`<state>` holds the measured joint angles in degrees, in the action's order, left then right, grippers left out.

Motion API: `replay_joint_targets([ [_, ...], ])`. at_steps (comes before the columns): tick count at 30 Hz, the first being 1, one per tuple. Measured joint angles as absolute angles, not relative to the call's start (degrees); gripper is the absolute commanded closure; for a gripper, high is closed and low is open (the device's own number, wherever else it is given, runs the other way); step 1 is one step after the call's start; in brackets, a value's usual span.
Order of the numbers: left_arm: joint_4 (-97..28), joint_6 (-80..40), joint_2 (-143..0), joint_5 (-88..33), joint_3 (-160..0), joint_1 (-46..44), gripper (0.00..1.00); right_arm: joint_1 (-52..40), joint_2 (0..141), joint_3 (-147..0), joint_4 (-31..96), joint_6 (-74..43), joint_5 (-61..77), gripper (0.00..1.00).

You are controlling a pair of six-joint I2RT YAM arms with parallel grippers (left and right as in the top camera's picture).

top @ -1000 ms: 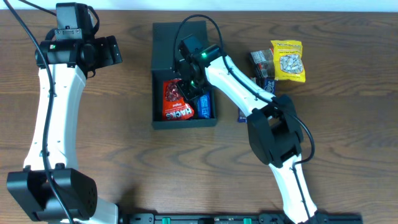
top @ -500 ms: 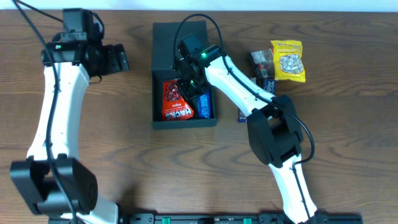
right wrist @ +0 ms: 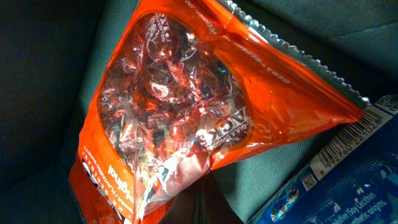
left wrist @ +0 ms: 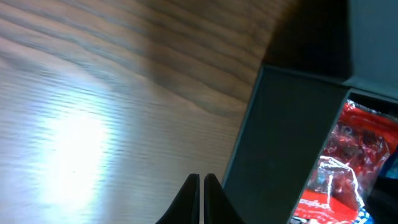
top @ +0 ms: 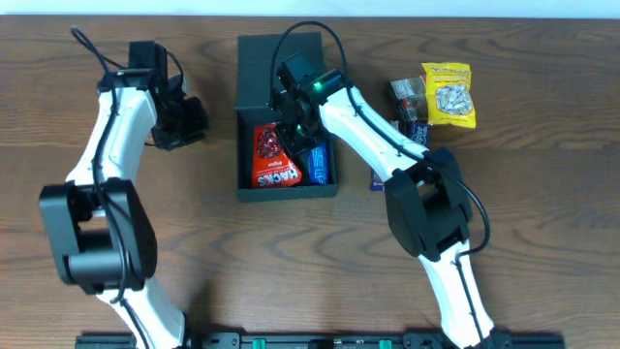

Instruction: Pack container

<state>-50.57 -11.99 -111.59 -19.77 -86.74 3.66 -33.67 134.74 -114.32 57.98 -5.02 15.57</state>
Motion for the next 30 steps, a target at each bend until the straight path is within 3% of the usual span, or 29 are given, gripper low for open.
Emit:
replay_joint_targets([
  [12,-48.7,-12.3,-116.7,-29.7,-86.7,3.5,0.94,-33.7,135.6,-114.3,57.4,-5.5,16.0,0.99],
  [30,-47.7,-13.5,-116.7,-31.7,-86.7,0.3,0.94,-35.1,137.5,-114.3,53.6,-6.7,23.4,0.99],
])
